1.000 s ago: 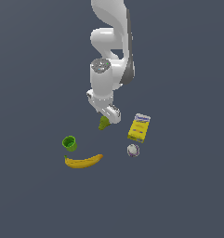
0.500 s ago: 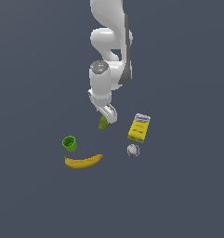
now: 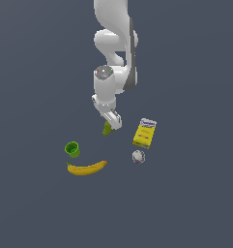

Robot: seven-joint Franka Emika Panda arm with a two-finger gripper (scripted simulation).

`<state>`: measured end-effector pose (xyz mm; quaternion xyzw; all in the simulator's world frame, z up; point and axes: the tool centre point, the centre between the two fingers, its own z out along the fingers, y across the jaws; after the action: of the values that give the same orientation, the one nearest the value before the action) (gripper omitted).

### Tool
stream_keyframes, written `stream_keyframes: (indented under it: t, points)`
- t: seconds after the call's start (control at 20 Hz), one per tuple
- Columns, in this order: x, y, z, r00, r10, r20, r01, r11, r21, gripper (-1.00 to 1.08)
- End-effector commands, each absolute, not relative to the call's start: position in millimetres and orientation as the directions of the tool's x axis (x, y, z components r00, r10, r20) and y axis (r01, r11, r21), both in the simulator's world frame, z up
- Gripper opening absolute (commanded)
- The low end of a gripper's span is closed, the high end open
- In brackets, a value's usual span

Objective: Pick up a designated object from a clutter of objects.

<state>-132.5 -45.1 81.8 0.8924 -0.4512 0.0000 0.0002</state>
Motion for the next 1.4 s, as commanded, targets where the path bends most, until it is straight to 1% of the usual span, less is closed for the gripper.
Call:
stream_keyframes:
  t: [0.0, 0.4, 0.75, 0.8, 1.35]
  points:
    - [-133, -45, 74, 0.592, -0.806, 0.000, -0.806, -0.592, 0.001, 1.00]
    - [-134, -45, 45, 0.590, -0.808, 0.000, -0.808, -0.590, 0.000, 1.00]
    - [-133, -45, 41, 0.589, -0.808, 0.000, -0.808, -0.589, 0.000, 1.00]
    - [-133, -45, 41, 0.589, -0.808, 0.000, -0.808, -0.589, 0.000, -1.00]
    - [-133, -45, 41, 0.589, -0.808, 0.000, -0.808, -0.589, 0.000, -1.00]
